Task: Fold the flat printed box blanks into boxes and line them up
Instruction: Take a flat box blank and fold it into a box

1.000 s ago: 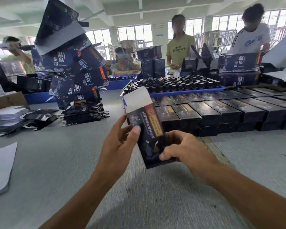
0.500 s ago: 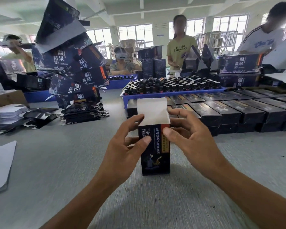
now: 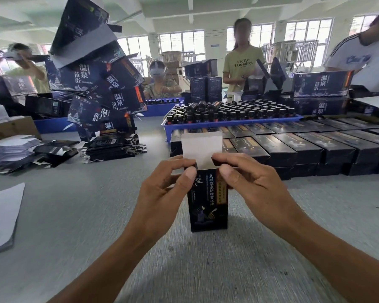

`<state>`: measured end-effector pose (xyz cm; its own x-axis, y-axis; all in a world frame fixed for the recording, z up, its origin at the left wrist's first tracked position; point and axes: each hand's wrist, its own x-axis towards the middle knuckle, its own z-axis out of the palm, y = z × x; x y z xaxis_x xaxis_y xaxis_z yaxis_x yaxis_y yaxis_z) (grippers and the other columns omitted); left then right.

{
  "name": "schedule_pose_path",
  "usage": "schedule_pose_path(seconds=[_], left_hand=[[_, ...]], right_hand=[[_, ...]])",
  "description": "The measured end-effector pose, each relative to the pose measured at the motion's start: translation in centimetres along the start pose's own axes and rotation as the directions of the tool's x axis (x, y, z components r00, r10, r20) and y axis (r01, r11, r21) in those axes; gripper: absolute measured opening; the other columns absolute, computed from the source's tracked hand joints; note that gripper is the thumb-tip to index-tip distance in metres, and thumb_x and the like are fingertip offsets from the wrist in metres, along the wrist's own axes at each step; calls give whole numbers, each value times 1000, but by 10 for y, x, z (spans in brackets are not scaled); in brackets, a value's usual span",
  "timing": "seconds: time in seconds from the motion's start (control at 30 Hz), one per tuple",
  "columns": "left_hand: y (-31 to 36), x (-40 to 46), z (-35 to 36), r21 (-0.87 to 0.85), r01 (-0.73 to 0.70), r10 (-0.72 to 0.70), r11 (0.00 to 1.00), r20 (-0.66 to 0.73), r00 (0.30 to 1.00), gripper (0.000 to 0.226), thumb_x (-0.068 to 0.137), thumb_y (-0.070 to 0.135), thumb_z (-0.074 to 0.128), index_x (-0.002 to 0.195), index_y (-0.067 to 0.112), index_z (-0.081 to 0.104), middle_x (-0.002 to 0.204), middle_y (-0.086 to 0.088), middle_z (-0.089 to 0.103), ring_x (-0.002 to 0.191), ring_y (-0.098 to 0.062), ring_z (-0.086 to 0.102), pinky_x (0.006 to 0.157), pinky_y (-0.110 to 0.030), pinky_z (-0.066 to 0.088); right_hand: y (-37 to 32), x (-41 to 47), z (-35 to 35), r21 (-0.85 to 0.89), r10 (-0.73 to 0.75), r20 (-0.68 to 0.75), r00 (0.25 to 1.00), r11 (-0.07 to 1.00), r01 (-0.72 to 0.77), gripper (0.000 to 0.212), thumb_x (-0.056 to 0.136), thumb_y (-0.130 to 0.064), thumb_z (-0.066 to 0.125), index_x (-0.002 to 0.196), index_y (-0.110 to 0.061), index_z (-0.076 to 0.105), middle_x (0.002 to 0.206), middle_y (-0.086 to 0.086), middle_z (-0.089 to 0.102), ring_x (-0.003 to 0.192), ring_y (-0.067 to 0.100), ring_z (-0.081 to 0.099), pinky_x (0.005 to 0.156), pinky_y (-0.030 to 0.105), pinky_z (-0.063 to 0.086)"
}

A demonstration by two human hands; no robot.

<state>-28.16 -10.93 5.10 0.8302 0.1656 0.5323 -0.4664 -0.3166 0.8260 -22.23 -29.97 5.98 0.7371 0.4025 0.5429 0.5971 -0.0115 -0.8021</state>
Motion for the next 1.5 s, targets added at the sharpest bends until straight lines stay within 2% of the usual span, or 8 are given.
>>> schedule_pose_path(seconds=[0.1,0.23,0.43,0.57,1.03,1.17,1.33,1.5], left_hand=[[3,0,2,-11,-36,36,999,-26,999,29,88,46,58,108,30,71,125,6,65,108,-12,68,86,-24,57],[4,1,3,-25,-54,53,998,-23,998,25,91,34,57,109,21,70,116,1,70,99,-12,70,80,-17,55],[4,1,5,-21,-75,75,997,-18,997,22,92,31,56,108,23,69,112,11,71,101,-6,70,78,-14,55],[2,2,4,20,-78,78,997,-6,997,28,93,34,55,116,22,67,112,15,72,105,-7,69,82,-16,55],[1,1,3,-132,-59,56,990,-24,998,17,91,27,63,106,20,63,117,8,73,101,-11,72,78,-16,55],[1,1,2,-142,-55,51,988,-27,998,24,90,39,64,102,19,65,122,8,71,106,-13,70,83,-20,55],[0,2,5,-113,-87,80,990,-65,995,16,91,31,60,100,17,62,120,10,72,103,-14,71,82,-23,57],[0,1,1,-15,-96,96,995,-21,995,34,97,39,55,131,40,58,125,16,67,110,-7,67,84,-24,58]], right_hand=[[-2,-1,2,57,-20,-33,999,998,22,29,92,-34,58,117,-30,72,134,-22,58,131,-2,51,105,36,51],[0,-2,3,88,-27,-82,996,996,35,22,96,-16,63,106,-36,65,117,-19,68,112,2,65,93,26,57],[-2,-2,0,116,-35,-60,998,992,42,44,92,-28,67,125,-55,56,125,-14,65,115,5,64,89,21,57],[-8,-3,3,86,-63,-73,995,994,69,29,87,-45,63,113,-35,69,110,-14,72,104,8,69,85,22,56],[-4,1,2,115,-31,-135,990,992,47,15,94,-14,66,102,-25,72,101,-12,74,91,6,72,76,13,55],[-3,1,1,56,-61,-134,989,996,69,17,94,-16,67,100,-31,72,104,-17,72,96,7,71,81,18,57],[-1,0,0,7,-79,-127,989,997,80,17,94,-17,67,101,-32,72,108,-19,71,101,7,70,87,26,59],[1,-1,-2,-13,-97,-91,991,995,96,14,95,-15,65,100,-25,74,116,-17,70,110,8,66,88,35,60]])
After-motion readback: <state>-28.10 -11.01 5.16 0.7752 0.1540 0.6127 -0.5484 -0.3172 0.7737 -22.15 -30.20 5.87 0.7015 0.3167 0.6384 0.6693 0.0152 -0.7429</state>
